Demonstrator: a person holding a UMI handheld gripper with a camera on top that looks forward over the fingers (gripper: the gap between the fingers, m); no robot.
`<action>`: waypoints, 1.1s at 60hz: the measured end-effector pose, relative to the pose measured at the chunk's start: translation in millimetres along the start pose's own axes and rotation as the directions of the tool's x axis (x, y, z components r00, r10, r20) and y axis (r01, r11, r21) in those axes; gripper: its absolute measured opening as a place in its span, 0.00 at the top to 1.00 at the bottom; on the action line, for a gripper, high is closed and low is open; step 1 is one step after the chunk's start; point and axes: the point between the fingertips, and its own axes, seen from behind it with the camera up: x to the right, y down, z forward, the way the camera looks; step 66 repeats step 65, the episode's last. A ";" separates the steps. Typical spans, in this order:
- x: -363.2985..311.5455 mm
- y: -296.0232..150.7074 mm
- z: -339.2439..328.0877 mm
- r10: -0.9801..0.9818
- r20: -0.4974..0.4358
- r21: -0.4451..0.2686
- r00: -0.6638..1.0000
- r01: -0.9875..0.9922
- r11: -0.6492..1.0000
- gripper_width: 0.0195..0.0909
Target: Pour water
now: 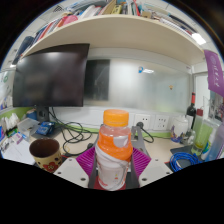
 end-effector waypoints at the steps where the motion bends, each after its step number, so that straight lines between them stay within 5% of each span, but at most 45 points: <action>1: 0.0 0.4 0.2 0.000 0.000 -0.004 1.000 0.000 1.000 0.53; 5: 1.2 5.3 -1.6 0.006 -0.004 -0.041 1.000 -0.006 0.999 0.44; 10: 7.3 11.9 -12.7 0.009 -0.026 -0.095 1.000 -0.011 0.995 0.05; 30: -26.0 -16.3 -156.2 0.161 -0.144 -0.237 0.976 -0.192 0.952 0.08; 50: -84.8 -92.7 -244.4 0.156 -0.172 -0.172 0.973 -0.186 0.967 0.07; 66: -108.7 -107.6 -275.2 0.127 -0.196 -0.156 0.972 -0.158 0.975 0.08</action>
